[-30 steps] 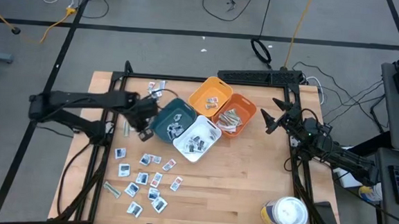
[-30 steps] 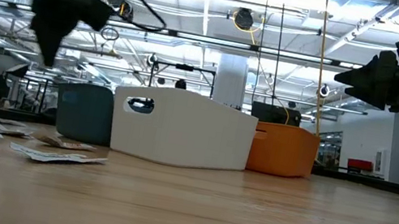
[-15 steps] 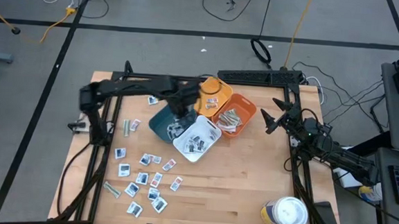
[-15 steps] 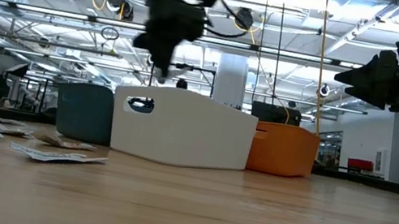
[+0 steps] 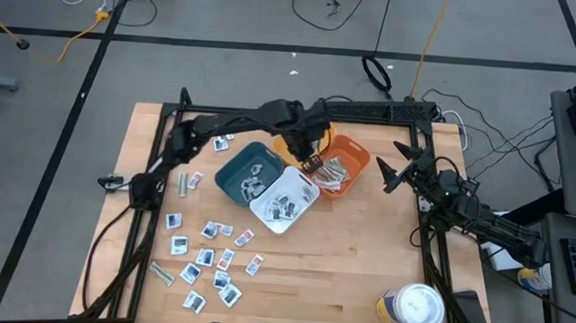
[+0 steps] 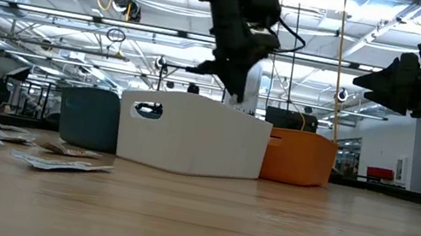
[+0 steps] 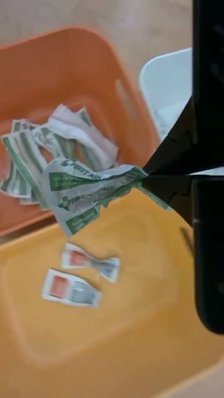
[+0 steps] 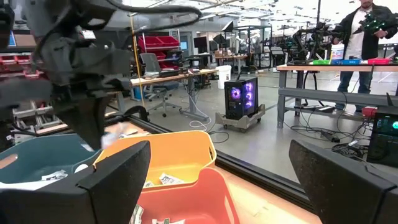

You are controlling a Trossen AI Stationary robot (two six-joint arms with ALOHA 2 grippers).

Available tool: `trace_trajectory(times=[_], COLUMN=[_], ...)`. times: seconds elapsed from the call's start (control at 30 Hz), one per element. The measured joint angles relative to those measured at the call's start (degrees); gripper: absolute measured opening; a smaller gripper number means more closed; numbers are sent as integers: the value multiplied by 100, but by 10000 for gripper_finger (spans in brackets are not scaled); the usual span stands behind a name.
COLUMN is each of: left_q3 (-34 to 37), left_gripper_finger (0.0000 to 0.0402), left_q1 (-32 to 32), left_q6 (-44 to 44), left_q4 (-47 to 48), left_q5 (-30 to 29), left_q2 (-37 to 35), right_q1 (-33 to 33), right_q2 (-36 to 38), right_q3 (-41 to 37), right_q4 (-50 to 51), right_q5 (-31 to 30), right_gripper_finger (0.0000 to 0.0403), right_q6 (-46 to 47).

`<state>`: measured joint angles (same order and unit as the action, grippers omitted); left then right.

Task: Pick & Place First Aid Supplies
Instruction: Put the green bandage pack into the orange bin

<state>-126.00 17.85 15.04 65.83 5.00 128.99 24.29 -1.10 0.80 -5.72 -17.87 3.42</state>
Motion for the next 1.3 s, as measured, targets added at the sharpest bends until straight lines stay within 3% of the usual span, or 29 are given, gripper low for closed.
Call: trace_trajectory(times=[0.43, 0.73, 0.87, 1.17, 1.3], left_q3=[-148, -137, -136, -135, -135], left_gripper_finger=[0, 19, 64, 224, 275], left_q1=[-241, -265, -261, -272, -272], left_q6=[-449, -564, -524, -458, -458], left_q4=[-1002, -1107, -1062, -1040, -1041], left_q5=[60, 294, 221, 255, 255], left_q2=[555, 645, 647, 647, 647], right_q1=[-1, -2, -2, 1, -2], right_q2=[-1, -9, -9, -9, -9], right_q3=[1, 2, 2, 1, 2], right_q4=[0, 1, 0, 0, 0], right_q5=[1, -1, 1, 1, 1], right_gripper_finger=[377, 377, 377, 377, 377], right_q6=[0, 2, 2, 0, 2])
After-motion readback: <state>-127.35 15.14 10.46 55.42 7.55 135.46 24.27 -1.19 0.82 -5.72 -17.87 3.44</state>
